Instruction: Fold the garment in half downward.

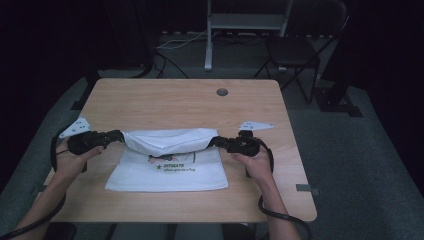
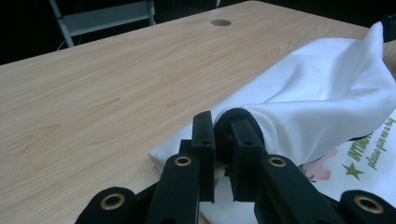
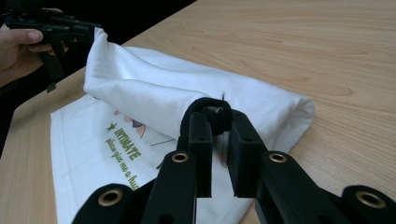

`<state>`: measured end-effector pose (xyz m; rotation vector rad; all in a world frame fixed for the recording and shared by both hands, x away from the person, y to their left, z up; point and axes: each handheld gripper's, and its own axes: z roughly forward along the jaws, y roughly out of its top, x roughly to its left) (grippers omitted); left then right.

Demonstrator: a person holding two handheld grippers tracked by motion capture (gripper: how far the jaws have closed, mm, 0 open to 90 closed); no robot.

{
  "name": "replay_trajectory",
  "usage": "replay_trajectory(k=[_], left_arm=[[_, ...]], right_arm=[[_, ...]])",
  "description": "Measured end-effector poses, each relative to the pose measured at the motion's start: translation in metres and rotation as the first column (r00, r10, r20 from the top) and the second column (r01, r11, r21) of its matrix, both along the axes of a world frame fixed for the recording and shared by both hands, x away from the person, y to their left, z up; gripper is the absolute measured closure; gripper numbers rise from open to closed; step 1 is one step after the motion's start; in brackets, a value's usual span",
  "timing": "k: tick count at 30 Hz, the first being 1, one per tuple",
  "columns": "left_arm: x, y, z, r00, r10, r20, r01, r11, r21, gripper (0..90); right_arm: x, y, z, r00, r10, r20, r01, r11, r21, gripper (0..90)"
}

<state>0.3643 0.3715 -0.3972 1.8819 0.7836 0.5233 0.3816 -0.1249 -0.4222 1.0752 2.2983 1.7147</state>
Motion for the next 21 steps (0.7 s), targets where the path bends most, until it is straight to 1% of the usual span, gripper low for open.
replay_trajectory(k=[2, 3, 10, 11, 19, 21], left_arm=[[-0.002, 0.000, 0.000, 1.0000, -0.003, 0.001, 0.003, 1.0000, 0.001, 82.4], [-0.003, 0.000, 0.000, 1.0000, -0.006, 0.005, 0.006, 0.9999, 0.010, 82.4], [-0.010, 0.004, -0.002, 0.9999, -0.011, 0.003, 0.011, 0.9999, -0.005, 82.4], [-0.012, 0.004, -0.003, 0.9999, -0.014, 0.004, 0.014, 0.9999, -0.005, 82.4], [-0.017, 0.003, -0.004, 0.9997, -0.023, 0.003, 0.023, 0.9997, -0.001, 82.4], [-0.018, 0.002, -0.004, 0.9997, -0.026, 0.005, 0.026, 0.9997, 0.006, 82.4]], right_arm=[[-0.001, 0.000, 0.000, 1.0000, 0.003, 0.000, -0.003, 1.000, -0.004, 81.6], [-0.001, 0.000, 0.000, 1.0000, 0.002, 0.002, -0.002, 1.000, -0.006, 81.6], [-0.005, 0.002, -0.001, 0.9999, 0.015, -0.003, -0.015, 1.000, -0.014, 81.6], [-0.005, 0.002, -0.001, 0.9999, 0.015, 0.000, -0.015, 1.000, -0.014, 81.6], [-0.006, 0.001, -0.002, 0.9998, 0.017, -0.003, -0.017, 1.000, -0.021, 81.6], [-0.007, 0.001, -0.002, 0.9998, 0.019, -0.007, -0.019, 1.000, -0.020, 81.6]])
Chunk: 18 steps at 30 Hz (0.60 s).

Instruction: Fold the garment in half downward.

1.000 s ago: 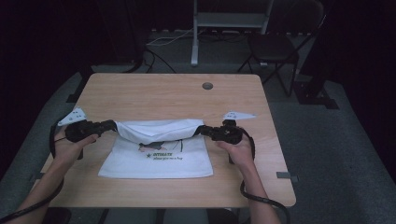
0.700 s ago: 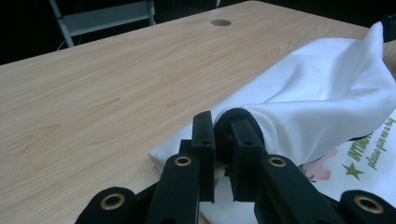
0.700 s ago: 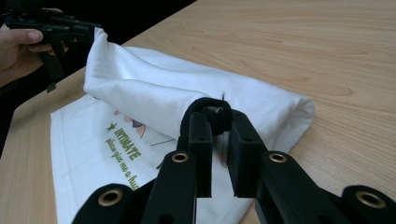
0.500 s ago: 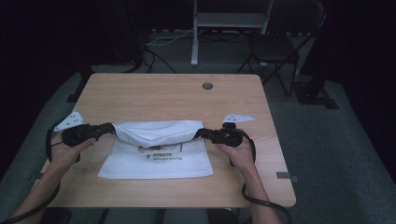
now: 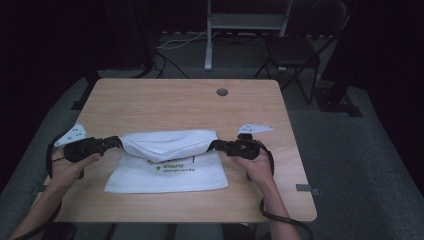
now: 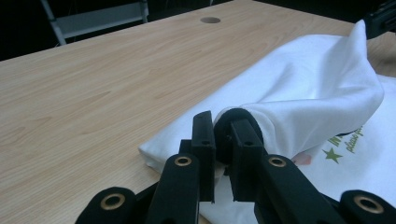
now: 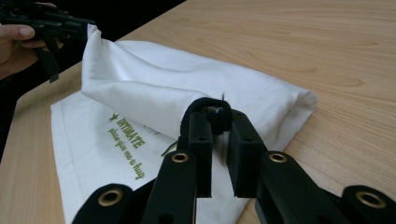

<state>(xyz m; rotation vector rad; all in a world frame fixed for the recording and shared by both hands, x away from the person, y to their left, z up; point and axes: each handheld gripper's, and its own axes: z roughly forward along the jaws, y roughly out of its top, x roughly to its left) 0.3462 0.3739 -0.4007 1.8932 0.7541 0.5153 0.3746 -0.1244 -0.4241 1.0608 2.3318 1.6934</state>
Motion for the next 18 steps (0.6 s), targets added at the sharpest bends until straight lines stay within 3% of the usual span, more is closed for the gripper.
replay_trajectory(k=[18], left_arm=[[-0.014, -0.002, 0.003, 0.9994, -0.034, 0.008, 0.033, 0.9992, 0.023, 82.5]], right_arm=[[-0.007, -0.006, -0.001, 0.9999, 0.015, -0.002, -0.015, 1.000, -0.015, 81.5]])
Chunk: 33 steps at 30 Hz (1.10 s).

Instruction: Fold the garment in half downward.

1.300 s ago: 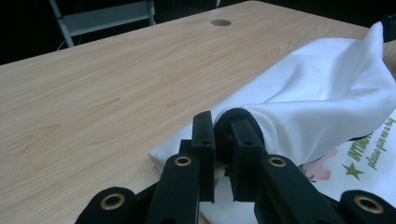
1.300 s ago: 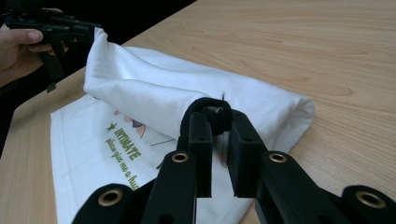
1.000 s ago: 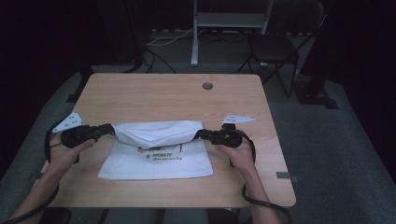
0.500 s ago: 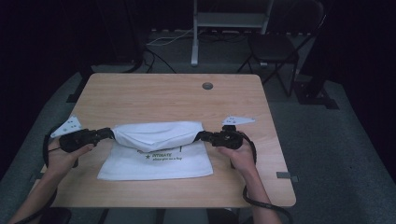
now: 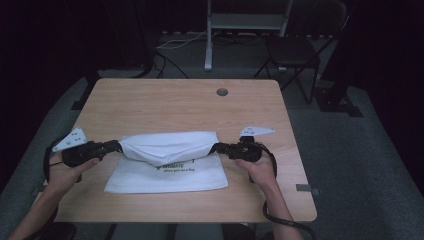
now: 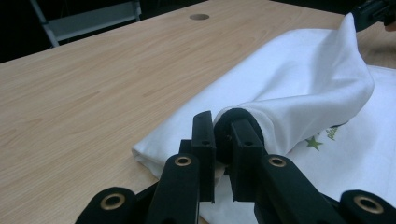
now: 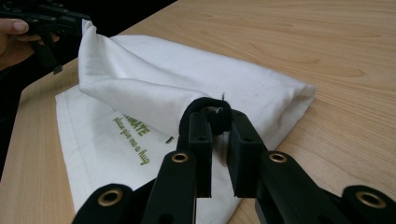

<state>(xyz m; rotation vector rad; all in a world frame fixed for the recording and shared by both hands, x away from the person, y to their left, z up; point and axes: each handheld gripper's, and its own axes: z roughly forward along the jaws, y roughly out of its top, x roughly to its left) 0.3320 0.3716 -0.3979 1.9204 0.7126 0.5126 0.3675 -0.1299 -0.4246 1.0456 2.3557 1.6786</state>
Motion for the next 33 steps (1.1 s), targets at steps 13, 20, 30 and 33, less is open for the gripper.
replay_trajectory(k=[13, 20, 30, 33], left_arm=[[-0.008, 0.001, 0.000, 0.9998, -0.022, -0.001, 0.022, 0.9996, 0.017, 82.5], [-0.013, 0.002, -0.001, 0.9993, -0.037, -0.006, 0.037, 0.9991, 0.020, 82.5], [-0.021, 0.004, -0.002, 0.9987, -0.048, -0.015, 0.048, 0.9987, 0.015, 82.6], [-0.023, 0.005, -0.002, 0.9984, -0.055, -0.017, 0.055, 0.9983, 0.017, 82.6]], right_arm=[[-0.004, -0.001, -0.001, 0.9999, 0.014, 0.000, -0.014, 1.000, -0.009, 81.5], [-0.008, -0.001, 0.001, 0.9997, 0.023, 0.001, -0.023, 1.000, -0.016, 81.5], [-0.012, 0.000, 0.003, 0.9994, 0.032, 0.010, -0.032, 0.999, -0.030, 81.5], [-0.013, 0.000, 0.003, 0.9994, 0.033, 0.009, -0.033, 0.999, -0.030, 81.5]])
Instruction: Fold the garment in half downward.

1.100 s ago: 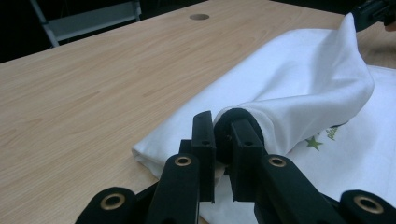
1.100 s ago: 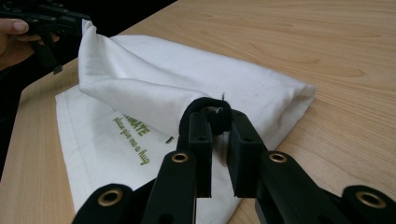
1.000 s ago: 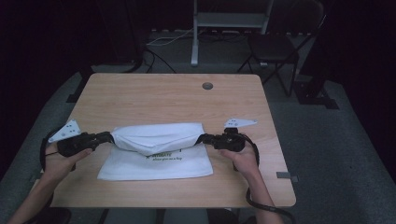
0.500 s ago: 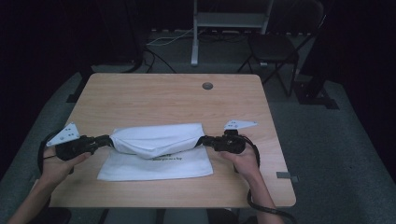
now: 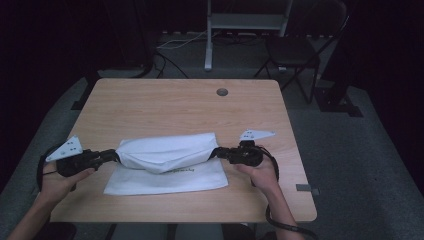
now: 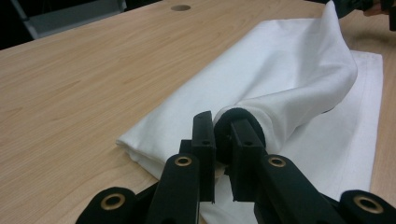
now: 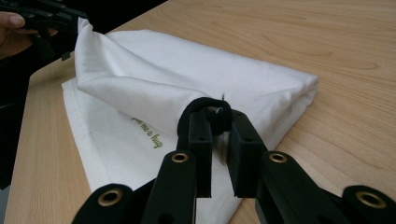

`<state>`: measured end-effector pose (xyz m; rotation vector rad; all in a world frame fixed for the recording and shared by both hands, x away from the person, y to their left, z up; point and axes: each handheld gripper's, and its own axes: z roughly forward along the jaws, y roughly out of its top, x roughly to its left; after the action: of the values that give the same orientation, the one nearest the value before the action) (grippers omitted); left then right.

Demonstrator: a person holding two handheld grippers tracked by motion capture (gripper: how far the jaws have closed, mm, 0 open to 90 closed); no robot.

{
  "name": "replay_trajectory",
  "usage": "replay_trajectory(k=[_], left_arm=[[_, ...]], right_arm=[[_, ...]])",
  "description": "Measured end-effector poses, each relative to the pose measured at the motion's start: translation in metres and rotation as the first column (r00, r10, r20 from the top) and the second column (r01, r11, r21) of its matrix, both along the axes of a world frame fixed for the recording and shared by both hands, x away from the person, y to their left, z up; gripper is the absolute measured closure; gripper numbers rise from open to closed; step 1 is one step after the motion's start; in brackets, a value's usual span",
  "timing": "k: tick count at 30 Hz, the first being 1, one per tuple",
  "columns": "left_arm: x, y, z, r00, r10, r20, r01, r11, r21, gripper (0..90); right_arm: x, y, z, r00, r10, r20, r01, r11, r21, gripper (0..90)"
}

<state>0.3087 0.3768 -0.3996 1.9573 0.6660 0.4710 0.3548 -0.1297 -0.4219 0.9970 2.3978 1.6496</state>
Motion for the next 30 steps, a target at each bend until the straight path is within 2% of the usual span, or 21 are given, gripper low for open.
replay_trajectory(k=[30], left_arm=[[-0.019, 0.001, -0.005, 0.9983, -0.053, -0.024, 0.054, 0.9974, 0.048, 82.5]], right_arm=[[-0.016, -0.002, -0.001, 0.9981, 0.061, 0.001, -0.061, 0.996, -0.058, 81.3]])
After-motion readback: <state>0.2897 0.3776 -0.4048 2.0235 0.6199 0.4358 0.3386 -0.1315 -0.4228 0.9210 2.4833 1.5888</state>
